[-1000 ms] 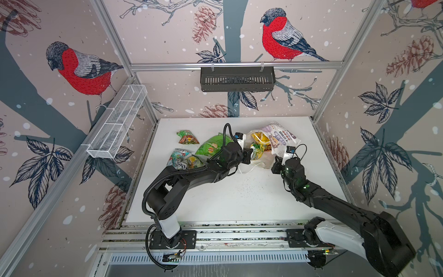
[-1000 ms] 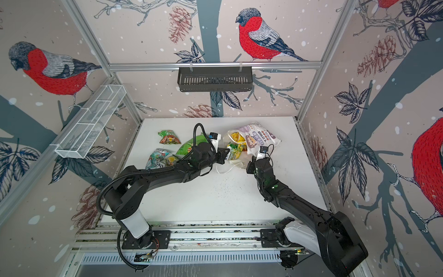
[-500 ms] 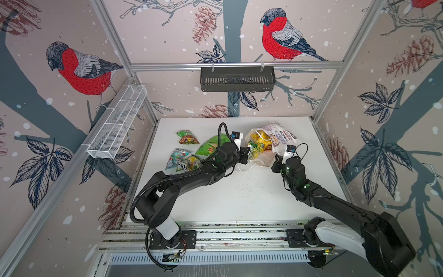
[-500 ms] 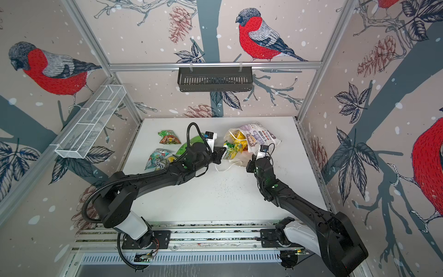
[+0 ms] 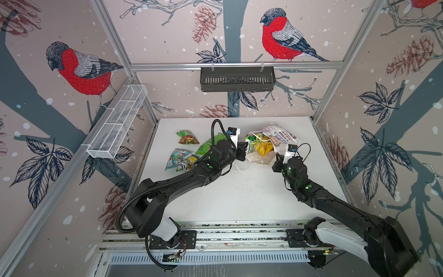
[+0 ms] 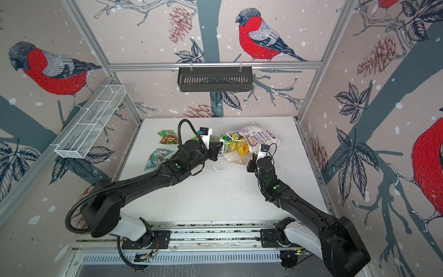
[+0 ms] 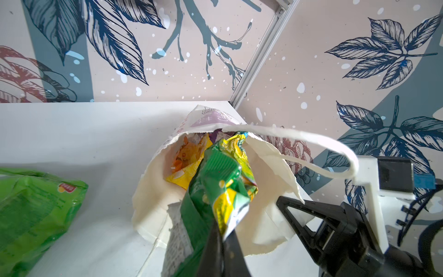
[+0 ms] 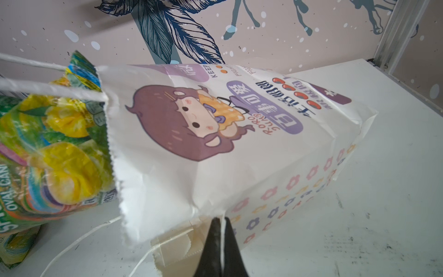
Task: Take the snacks out of the paper bag
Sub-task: Pick up the snack from the paper bag, then place the snack.
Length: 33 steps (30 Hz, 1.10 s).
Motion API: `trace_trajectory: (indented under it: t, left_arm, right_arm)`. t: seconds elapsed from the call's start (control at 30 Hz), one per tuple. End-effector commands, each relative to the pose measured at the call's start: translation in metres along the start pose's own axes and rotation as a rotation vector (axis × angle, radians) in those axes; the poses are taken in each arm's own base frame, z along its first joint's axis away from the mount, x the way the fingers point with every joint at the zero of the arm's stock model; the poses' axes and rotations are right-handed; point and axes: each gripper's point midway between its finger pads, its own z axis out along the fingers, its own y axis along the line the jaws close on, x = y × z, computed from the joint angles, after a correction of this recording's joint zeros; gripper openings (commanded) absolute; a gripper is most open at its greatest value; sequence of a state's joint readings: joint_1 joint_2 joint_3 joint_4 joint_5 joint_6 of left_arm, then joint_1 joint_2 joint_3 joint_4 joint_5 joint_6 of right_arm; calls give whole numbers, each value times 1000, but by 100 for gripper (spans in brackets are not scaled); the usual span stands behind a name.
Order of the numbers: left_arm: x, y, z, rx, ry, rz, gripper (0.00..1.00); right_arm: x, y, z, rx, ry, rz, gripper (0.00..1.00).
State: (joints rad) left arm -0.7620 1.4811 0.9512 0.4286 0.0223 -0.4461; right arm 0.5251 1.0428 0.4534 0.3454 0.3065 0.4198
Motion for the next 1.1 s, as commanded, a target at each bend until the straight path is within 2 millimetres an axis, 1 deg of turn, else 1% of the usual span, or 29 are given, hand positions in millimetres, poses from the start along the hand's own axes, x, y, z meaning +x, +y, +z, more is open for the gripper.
trace_trajectory:
  t: [0.0, 0.23, 0.33, 0.47, 0.6, 0.7, 0.77, 0.83, 0.93, 1.07]
  left_arm:
    - [-12, 6, -13, -35, -52, 5, 0]
    - [-26, 29, -49, -155, -132, 17, 0]
    - [-32, 40, -63, -178, -162, 1, 0]
    - [-36, 57, -77, -227, -180, -7, 0]
    - [-40, 78, -90, -285, -199, -19, 0]
    - [-40, 103, -99, -354, -199, -27, 0]
    - [-41, 125, -107, -407, -207, -39, 0]
    - [-41, 150, -117, -471, -218, -64, 0]
    - [-41, 181, -130, -539, -238, -100, 0]
    - [-44, 212, -140, -612, -236, -138, 0]
  right_arm:
    - [-12, 6, -2, -27, -36, 9, 0]
    - [-10, 6, -2, -30, -35, 12, 0]
    - [-6, 5, 0, -28, -25, 15, 0]
    - [-5, 4, -1, -24, -23, 20, 0]
    - [-4, 3, -2, -23, -27, 23, 0]
    - [-5, 3, -3, -24, -32, 24, 0]
    - [-5, 3, -3, -25, -32, 21, 0]
    - [-4, 2, -3, -25, -31, 18, 0]
    - [-2, 1, -3, -24, -30, 16, 0]
    - [1, 0, -2, -22, -25, 10, 0]
